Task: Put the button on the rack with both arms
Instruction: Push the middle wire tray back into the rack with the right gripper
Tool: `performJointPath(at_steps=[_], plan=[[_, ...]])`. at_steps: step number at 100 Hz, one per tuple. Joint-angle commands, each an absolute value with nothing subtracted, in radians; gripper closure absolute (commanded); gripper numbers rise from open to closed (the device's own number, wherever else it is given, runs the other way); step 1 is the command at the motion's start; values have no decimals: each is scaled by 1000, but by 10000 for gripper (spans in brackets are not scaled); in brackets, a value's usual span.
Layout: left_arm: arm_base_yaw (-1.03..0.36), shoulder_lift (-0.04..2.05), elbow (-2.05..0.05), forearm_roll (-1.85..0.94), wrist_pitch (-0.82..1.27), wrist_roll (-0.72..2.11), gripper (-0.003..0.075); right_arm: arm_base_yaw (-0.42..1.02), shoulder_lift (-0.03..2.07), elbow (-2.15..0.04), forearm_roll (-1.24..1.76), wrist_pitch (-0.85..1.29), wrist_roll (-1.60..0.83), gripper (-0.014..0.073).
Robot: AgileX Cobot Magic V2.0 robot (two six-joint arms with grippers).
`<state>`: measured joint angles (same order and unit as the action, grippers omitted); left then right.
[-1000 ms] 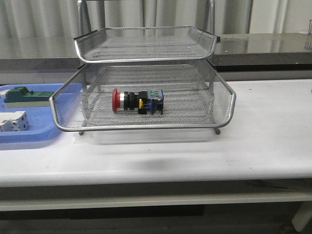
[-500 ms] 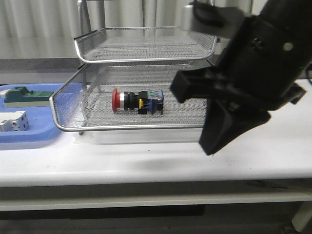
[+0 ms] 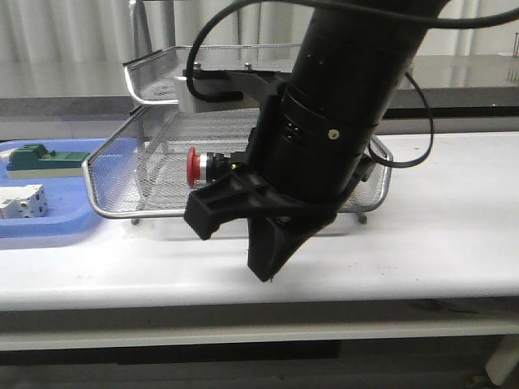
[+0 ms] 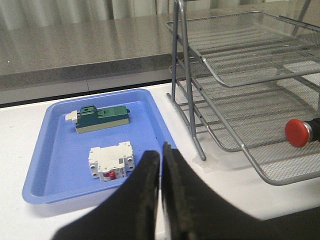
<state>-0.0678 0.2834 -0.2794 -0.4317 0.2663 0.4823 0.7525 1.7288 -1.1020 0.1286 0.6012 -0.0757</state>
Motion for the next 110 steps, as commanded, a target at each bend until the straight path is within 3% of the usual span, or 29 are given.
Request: performJointPath(at_steps=[1, 110], plan=[[-66, 291, -310, -450, 193, 475, 716, 754, 1698, -1152, 73, 565, -90, 664], [-66, 291, -310, -450, 193, 475, 716, 556, 1883, -1476, -136, 540, -90, 664]])
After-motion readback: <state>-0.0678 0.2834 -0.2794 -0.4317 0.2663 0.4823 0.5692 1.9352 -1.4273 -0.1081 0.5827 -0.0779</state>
